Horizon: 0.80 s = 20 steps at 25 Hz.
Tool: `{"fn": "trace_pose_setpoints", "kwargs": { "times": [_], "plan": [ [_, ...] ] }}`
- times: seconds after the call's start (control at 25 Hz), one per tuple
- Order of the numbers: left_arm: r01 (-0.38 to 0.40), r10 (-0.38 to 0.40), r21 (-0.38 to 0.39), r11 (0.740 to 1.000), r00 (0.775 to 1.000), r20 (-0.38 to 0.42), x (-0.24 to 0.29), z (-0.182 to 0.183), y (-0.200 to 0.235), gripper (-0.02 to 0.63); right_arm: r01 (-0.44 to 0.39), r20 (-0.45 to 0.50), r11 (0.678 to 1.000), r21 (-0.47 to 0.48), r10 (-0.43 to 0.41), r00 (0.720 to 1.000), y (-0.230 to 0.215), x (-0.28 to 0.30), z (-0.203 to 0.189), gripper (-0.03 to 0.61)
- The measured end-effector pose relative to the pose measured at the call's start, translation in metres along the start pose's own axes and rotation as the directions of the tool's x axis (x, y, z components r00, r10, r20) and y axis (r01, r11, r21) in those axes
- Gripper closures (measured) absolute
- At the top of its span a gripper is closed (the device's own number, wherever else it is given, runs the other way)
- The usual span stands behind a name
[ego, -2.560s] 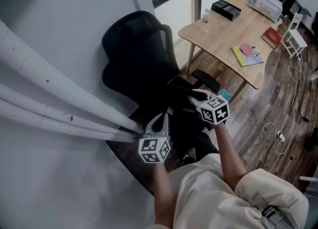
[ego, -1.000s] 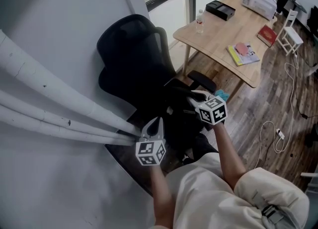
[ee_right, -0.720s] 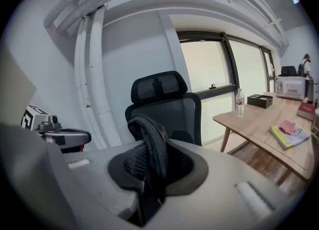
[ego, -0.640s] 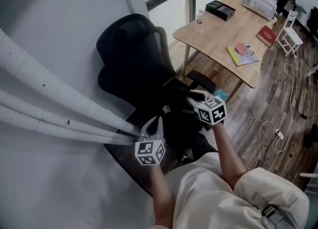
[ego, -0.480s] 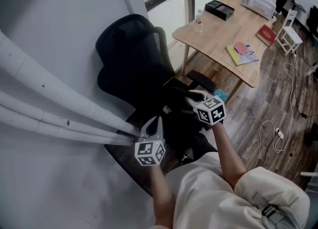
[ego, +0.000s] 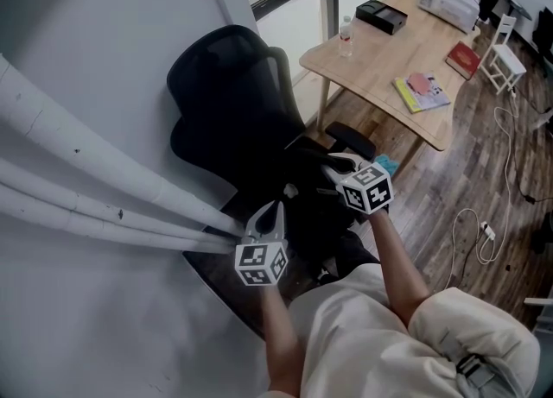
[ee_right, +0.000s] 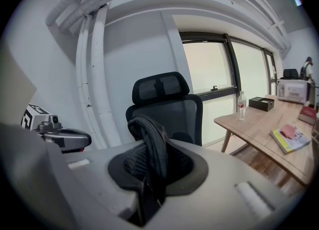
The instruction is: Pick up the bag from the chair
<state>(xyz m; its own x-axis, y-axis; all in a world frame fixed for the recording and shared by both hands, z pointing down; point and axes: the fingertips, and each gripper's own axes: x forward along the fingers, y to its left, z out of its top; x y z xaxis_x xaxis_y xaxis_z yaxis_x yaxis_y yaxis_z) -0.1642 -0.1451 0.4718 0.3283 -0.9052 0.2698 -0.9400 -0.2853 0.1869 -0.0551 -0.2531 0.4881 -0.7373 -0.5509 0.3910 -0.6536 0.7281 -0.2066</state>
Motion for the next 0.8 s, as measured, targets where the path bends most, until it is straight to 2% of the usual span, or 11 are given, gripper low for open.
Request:
{"fn": "trace_pose_setpoints", "kwargs": {
  "times": [0.8],
  "plan": [
    [-0.005,0.005,-0.032,0.999,1.0,-0.003,-0.0011,-0.0074,0.0029,0.607,0.014,-0.007,1.0,0.014,-0.013,1.0,-0.0014,0.0031,-0.0074,0.515]
  ]
}}
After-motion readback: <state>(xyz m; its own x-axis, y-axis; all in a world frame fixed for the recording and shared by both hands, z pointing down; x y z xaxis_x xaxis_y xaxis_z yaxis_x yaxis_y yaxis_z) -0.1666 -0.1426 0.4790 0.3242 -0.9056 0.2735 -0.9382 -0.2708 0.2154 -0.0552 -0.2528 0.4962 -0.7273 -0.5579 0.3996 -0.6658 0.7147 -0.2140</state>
